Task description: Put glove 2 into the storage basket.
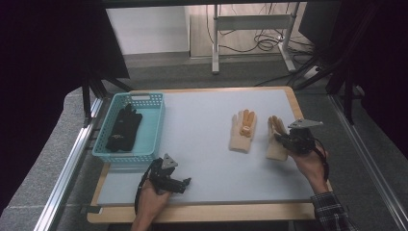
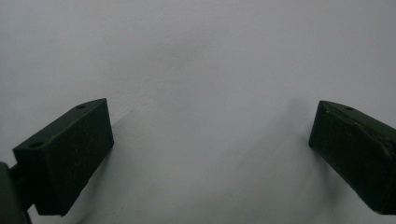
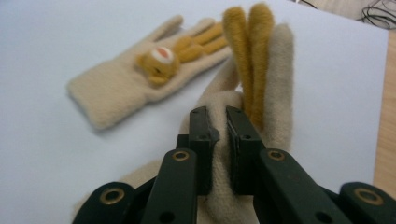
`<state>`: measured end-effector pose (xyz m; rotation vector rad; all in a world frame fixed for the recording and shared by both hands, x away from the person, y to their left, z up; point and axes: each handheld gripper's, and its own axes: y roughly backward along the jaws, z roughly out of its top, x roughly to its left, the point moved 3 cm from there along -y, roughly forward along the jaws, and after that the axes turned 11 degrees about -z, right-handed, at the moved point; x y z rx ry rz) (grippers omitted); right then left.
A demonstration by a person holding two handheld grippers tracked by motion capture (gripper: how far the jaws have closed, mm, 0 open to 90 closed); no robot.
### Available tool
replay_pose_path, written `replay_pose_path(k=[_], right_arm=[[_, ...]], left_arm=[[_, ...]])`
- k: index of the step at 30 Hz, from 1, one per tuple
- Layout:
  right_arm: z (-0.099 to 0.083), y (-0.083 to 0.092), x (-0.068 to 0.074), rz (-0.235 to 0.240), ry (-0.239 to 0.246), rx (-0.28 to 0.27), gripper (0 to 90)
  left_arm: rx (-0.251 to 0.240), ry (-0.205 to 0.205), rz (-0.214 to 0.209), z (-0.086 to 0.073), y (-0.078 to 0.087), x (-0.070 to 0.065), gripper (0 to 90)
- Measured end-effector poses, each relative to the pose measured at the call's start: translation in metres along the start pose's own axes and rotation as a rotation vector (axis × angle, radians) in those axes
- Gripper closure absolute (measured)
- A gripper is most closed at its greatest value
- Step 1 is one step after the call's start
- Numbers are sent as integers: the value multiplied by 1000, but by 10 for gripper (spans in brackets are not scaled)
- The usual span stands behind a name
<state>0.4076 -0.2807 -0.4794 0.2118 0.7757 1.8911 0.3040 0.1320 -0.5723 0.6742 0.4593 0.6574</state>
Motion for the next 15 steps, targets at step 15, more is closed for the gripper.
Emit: replay_pose_path(k=[15], right_arm=[[30, 24, 53, 184, 24, -94, 821]], left_arm=[[-5, 1, 1, 0, 0, 0, 0]])
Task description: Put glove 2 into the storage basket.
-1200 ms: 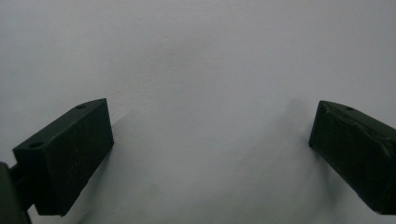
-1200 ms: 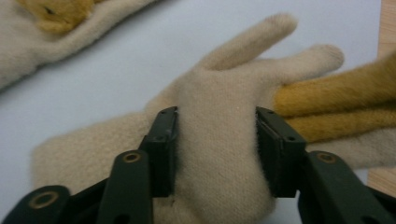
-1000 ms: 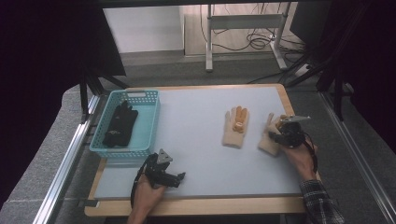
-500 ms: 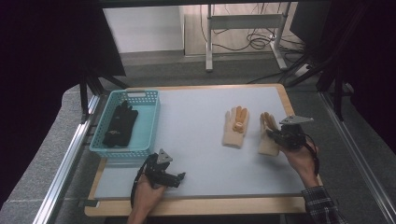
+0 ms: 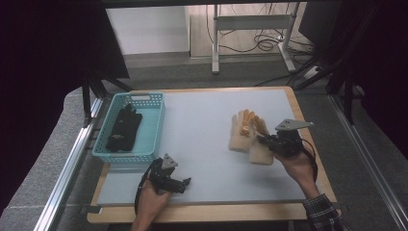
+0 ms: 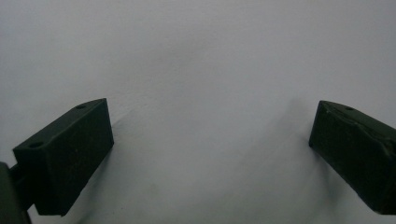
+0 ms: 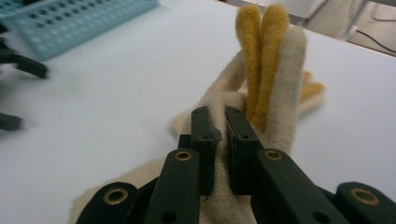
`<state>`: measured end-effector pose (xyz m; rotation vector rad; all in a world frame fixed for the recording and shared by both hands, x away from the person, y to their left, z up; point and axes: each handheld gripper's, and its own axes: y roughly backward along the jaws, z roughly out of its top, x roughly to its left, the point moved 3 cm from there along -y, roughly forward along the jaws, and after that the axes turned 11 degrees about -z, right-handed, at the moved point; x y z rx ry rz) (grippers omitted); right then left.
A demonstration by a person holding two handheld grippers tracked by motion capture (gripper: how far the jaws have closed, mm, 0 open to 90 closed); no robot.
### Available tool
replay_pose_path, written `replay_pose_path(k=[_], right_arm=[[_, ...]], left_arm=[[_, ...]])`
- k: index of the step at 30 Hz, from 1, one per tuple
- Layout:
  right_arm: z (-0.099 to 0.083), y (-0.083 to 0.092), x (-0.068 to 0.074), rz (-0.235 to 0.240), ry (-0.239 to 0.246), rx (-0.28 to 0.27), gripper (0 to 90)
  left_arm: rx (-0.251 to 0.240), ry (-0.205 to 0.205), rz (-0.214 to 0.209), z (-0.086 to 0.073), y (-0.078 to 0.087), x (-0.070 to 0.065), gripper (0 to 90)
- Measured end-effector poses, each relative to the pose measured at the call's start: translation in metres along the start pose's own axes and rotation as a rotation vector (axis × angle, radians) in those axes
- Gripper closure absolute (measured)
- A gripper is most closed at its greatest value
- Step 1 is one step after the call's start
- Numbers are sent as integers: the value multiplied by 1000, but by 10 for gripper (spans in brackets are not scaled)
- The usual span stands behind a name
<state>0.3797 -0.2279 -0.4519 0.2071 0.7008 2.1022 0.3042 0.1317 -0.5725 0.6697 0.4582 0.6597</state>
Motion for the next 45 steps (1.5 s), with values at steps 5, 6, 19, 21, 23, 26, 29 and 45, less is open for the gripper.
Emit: replay_pose_path(k=[5, 6, 19, 21, 23, 26, 29, 45], right_arm=[[11, -5, 30, 87, 24, -17, 820], [14, -9, 45, 118, 40, -17, 820], [-7, -55, 124, 243, 94, 50, 777], [-17, -61, 128, 232, 91, 76, 641], [-22, -63, 129, 225, 89, 85, 549], [-22, -61, 121, 210, 63, 73, 488], [-21, -58, 108, 186, 51, 67, 497], [-24, -67, 29, -11, -24, 84, 483]], left_arm=[[-1, 1, 0, 0, 0, 0, 0], [-2, 1, -1, 0, 0, 0, 0], [-3, 3, 0, 0, 0, 0, 1], [-4, 3, 0, 0, 0, 0, 1], [-4, 3, 0, 0, 0, 0, 1], [-1, 1, 0, 0, 0, 0, 1], [3, -2, 0, 0, 0, 0, 1], [7, -5, -1, 0, 1, 0, 2]])
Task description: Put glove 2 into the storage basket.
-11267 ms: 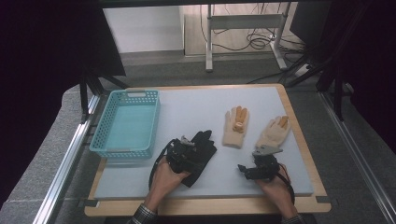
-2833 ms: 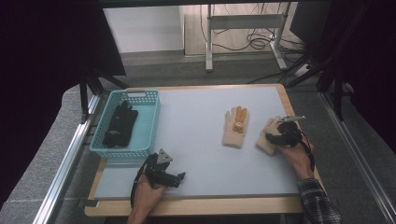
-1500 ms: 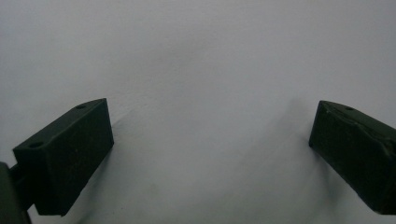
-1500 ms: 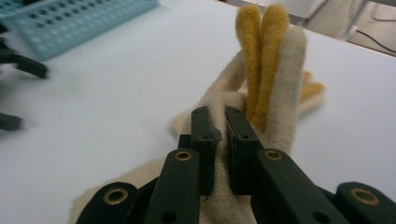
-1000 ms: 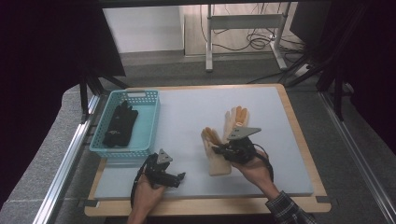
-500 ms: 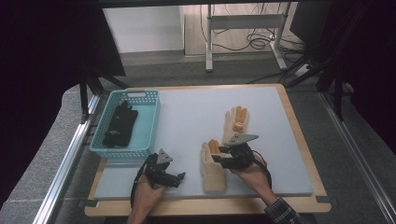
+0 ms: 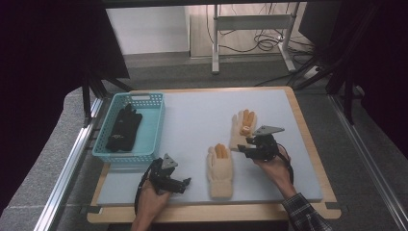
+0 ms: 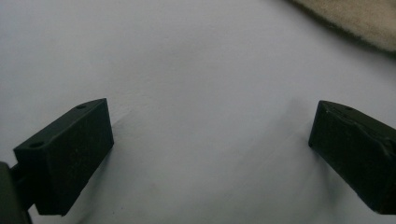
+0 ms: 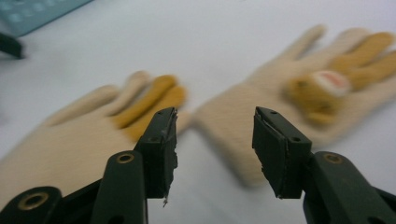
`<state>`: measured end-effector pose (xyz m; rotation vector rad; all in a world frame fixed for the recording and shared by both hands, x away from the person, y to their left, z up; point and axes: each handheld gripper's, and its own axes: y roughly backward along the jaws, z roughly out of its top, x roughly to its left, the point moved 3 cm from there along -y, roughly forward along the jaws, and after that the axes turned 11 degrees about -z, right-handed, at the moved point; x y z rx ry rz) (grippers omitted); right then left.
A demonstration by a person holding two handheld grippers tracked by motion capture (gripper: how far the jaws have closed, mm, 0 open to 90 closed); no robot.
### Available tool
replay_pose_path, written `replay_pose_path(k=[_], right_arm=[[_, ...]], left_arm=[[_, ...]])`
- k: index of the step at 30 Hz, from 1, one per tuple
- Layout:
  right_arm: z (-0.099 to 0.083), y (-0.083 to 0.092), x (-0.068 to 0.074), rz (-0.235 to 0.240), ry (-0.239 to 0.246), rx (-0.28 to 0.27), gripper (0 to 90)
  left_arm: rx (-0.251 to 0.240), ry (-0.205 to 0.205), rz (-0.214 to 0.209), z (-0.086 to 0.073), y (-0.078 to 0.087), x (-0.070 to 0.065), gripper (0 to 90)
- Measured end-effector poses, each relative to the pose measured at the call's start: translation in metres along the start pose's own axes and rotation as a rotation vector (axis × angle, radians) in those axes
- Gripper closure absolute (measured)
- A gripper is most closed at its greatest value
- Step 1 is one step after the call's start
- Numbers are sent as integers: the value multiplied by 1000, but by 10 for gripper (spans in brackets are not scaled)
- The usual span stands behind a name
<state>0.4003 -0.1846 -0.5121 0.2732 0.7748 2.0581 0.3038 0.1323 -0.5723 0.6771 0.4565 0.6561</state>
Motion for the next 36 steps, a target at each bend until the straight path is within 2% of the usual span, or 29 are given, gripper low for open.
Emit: replay_pose_path(k=[3, 4, 5, 9, 10, 13, 15, 18, 21, 24, 27, 30, 31, 34, 36], right_arm=[[4, -6, -17, -54, -6, 13, 484], [4, -6, -17, -54, -6, 13, 484], [8, -12, -27, -73, -17, 19, 489], [12, -28, -41, -84, -33, 30, 487], [12, -28, -41, -84, -33, 30, 487], [11, -45, -47, -63, -73, 37, 442], [10, -57, -49, -80, -67, 37, 404], [10, -64, -50, -82, -73, 36, 403], [9, -74, -48, -97, -48, 46, 513], [10, -73, -46, -114, -44, 51, 567], [14, -66, -45, -133, -12, 42, 574], [19, -58, -48, -123, -22, 24, 574], [23, -50, -51, -115, -29, 7, 574], [26, -43, -51, -114, -26, 1, 574], [29, -32, -51, -107, -18, -13, 573]], left_arm=[[0, 0, 0, 0, 0, 0, 1], [0, 0, 0, 0, 0, 0, 1], [-2, 2, 0, 0, 0, 0, 1], [1, -1, 0, 0, 0, 0, 1], [1, -1, 0, 0, 0, 0, 2], [0, 0, 0, 0, 0, 0, 1], [0, 0, 0, 0, 0, 0, 1], [0, -1, 0, 0, 0, 0, 1], [0, -1, -1, 0, 0, 0, 1], [0, -1, 0, 0, 0, 0, 2], [-1, -1, -1, 0, 0, 0, 2], [0, -1, 0, 0, 0, 0, 2], [0, -1, -1, 0, 0, 0, 2], [0, -1, 0, 0, 0, 0, 2], [0, -1, 0, 0, 0, 0, 2]])
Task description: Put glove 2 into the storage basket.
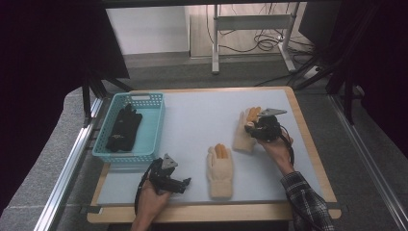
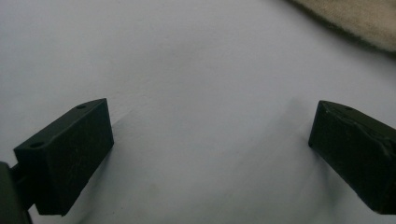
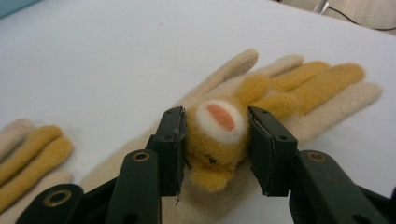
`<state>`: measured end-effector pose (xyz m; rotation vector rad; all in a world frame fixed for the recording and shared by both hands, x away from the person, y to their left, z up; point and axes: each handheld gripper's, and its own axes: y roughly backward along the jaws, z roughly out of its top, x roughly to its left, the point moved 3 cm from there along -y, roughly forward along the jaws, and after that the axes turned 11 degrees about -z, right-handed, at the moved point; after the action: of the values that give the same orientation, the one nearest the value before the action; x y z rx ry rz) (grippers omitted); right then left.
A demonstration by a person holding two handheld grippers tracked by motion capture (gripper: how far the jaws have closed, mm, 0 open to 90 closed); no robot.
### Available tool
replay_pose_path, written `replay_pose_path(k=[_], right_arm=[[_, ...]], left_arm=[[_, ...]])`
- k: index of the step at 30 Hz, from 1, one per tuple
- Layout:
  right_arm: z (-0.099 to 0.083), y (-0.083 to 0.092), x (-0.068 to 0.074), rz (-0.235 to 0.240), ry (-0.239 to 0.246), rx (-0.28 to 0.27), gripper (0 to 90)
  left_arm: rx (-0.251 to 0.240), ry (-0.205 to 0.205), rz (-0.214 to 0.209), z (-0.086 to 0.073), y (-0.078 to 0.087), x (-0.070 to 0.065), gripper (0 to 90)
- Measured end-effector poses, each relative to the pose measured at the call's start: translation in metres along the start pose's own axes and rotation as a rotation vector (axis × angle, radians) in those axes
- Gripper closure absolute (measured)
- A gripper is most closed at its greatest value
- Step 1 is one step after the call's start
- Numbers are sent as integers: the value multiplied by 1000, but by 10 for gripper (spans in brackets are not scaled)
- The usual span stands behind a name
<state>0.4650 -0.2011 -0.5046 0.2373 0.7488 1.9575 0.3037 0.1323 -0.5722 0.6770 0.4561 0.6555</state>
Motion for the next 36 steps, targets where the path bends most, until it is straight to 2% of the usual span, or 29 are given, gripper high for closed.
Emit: replay_pose_path(k=[4, 5, 8, 9, 12, 13, 15, 19, 20, 22, 25, 26, 27, 28, 29, 33, 34, 35, 36], right_arm=[[4, 11, -3, 6, -1, -16, 574], [6, 18, -4, 23, -17, -24, 573], [8, 25, -4, 40, -27, -27, 573], [9, 33, -1, 56, -28, -33, 573], [10, 39, 3, 74, -22, -40, 573], [9, 47, 9, 97, -21, -42, 573], [9, 50, 12, 107, -18, -44, 573], [3, 66, 32, 166, 0, -42, 573], [3, 66, 32, 166, 0, -42, 573], [-1, 76, 46, 217, -3, -42, 573], [-4, 84, 59, 266, 1, -43, 573], [-4, 84, 59, 266, 1, -43, 573], [-6, 89, 70, 296, 12, -42, 573], [-6, 89, 70, 296, 12, -42, 573], [-9, 93, 82, 324, 27, -37, 572], [-15, 94, 102, 367, 39, -23, 572], [-15, 94, 102, 367, 39, -23, 572], [-19, 92, 111, 387, 47, -13, 572], [-19, 92, 111, 387, 47, -13, 572]], left_arm=[[0, 0, 0, 0, 0, 0, 2], [0, 0, 0, 0, 0, 0, 2], [0, 1, 0, 0, 0, 0, 2], [0, 0, 0, 0, 0, 0, 2], [0, 1, 0, 0, 0, 0, 2], [1, 1, 0, 0, 0, 0, 2], [1, 0, 1, 0, 0, 0, 2], [1, -2, 1, 0, 0, 0, 2], [1, -2, 1, 0, 0, 0, 2], [-8, 5, 1, 0, -1, 0, 2], [-8, 5, 2, 0, -1, 0, 2], [-8, 5, 2, 0, -1, 0, 2], [-9, 5, 2, 0, -1, 0, 2], [-9, 5, 2, 0, -1, 0, 2], [-9, 5, 2, 0, -1, 0, 2], [-9, 4, 2, 0, -1, 0, 2], [-9, 4, 2, 0, -1, 0, 2], [-9, 5, 2, 0, -1, 0, 2], [-9, 5, 2, 0, -1, 0, 2]])
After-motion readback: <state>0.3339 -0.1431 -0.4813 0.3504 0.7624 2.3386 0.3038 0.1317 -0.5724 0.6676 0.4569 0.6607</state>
